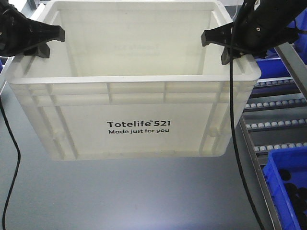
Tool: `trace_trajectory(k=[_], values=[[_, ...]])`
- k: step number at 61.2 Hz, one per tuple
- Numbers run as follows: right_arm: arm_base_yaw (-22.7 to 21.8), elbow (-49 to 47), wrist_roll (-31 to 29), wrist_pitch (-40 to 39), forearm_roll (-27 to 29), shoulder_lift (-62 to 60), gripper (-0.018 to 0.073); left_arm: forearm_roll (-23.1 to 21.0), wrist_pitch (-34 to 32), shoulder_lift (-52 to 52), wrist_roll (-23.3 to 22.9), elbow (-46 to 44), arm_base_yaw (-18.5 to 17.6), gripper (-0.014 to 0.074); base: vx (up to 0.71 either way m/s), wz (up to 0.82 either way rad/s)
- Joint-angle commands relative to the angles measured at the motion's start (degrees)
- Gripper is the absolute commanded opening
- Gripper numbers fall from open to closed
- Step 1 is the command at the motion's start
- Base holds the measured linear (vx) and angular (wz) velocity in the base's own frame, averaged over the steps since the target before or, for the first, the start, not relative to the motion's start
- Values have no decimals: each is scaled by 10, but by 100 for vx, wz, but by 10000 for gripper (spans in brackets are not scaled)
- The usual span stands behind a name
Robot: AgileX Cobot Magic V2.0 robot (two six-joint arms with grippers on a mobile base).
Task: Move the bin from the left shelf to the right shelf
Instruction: 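Keep the tote gripped while driving past the blue-bin rack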
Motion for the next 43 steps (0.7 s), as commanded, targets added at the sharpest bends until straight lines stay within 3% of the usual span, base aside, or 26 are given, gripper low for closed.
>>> trace_trajectory(k=[1, 43], values=[[-9, -22, -4, -44, -44, -33, 10, 25, -46, -32, 16, -20, 0, 99, 30, 6], [-9, -22, -4, -44, -44, -33, 10, 25, -46, -32, 16, -20, 0, 99, 31, 6]])
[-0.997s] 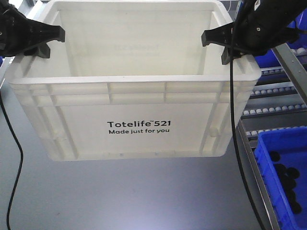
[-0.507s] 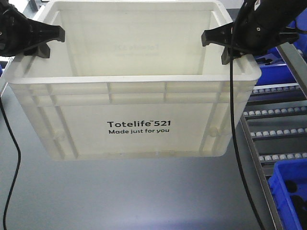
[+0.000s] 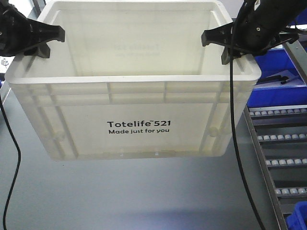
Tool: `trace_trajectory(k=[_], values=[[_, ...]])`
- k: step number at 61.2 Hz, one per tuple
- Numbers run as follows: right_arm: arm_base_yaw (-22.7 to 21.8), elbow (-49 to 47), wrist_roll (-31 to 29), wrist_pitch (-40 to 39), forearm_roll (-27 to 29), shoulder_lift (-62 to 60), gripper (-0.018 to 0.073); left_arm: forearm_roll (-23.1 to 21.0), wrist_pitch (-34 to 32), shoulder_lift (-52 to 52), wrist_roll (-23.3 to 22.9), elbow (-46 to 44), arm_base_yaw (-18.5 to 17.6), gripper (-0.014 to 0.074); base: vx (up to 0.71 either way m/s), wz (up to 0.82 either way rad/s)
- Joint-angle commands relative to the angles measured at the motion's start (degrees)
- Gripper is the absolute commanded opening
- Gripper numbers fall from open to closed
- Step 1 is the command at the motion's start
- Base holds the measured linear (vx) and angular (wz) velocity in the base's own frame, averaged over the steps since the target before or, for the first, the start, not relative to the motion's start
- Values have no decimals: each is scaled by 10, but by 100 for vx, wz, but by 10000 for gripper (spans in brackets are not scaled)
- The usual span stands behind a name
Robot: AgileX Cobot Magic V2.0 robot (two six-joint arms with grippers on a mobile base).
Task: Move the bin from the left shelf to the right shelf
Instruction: 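Keep the tote gripped while driving past the blue-bin rack, then keep the tote gripped while the base turns toward the other shelf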
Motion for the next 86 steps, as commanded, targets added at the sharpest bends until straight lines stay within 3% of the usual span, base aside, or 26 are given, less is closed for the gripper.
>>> trace_trajectory(k=[1, 86], values=[[-9, -22, -4, -44, -44, -33, 10, 25, -46, -32, 16, -20, 0, 99, 29, 6], [-9, -22, -4, -45, -44, -33, 10, 25, -46, -32, 16, -20, 0, 99, 21, 7]])
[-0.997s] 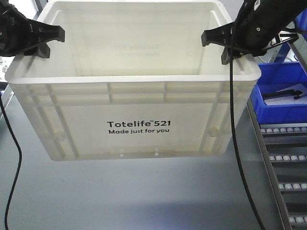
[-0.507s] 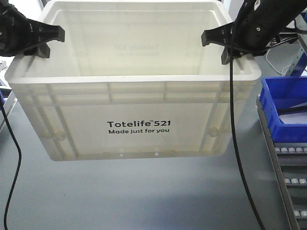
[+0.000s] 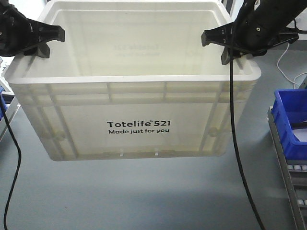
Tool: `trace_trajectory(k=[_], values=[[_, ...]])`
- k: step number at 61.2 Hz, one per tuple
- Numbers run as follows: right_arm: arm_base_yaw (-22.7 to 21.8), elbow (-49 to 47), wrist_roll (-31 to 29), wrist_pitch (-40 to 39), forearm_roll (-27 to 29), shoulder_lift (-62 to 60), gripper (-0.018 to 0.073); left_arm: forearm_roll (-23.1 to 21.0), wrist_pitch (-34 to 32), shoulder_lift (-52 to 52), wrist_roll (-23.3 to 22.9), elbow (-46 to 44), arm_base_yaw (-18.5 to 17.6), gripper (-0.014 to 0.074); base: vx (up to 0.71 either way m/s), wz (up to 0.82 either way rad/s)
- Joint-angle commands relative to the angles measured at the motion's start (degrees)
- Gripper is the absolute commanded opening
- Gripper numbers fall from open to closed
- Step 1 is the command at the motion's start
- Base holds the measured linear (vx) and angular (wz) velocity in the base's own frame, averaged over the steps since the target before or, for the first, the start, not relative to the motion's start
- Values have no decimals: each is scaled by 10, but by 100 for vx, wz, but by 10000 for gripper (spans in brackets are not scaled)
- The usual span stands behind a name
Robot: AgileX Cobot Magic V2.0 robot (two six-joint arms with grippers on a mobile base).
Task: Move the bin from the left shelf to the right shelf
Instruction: 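Keep the tote gripped while the base turns toward the other shelf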
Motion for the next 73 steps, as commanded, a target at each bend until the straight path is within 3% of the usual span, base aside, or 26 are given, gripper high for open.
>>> trace_trajectory(k=[1, 73], values=[[-9, -22, -4, -45, -44, -33, 10, 25, -46, -32, 16, -20, 0, 99, 17, 4], [-9, -22, -4, -45, -44, -33, 10, 25, -46, -32, 16, -20, 0, 99, 18, 0]])
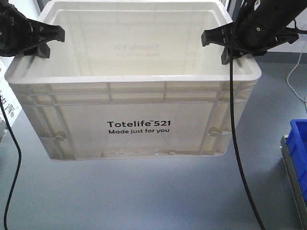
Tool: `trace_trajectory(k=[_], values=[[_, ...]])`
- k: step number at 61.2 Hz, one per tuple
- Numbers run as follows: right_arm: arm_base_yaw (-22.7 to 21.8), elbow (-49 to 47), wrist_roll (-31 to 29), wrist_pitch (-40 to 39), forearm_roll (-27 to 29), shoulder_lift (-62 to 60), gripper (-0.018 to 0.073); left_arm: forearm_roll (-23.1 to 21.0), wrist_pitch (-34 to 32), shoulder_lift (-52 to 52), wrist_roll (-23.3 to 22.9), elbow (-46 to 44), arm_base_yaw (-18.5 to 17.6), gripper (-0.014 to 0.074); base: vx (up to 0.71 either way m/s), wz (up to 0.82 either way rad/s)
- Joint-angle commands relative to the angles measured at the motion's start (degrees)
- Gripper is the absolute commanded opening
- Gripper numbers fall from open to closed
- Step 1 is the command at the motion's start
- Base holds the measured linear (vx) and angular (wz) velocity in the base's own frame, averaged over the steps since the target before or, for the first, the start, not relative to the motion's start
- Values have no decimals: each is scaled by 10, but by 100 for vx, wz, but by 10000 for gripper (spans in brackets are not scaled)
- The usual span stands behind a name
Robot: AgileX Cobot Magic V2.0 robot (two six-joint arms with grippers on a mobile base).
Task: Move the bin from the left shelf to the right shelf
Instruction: 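Keep the tote gripped while the base turns toward the other shelf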
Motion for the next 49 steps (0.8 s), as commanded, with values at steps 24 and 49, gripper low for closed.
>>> trace_trajectory(k=[24, 49], values=[[-9, -22, -4, -45, -44, -33, 10, 25, -46, -32, 16, -20, 0, 99, 19, 3], [-9, -22, -4, -45, -44, -33, 10, 25, -46, -32, 16, -20, 0, 99, 18, 21]])
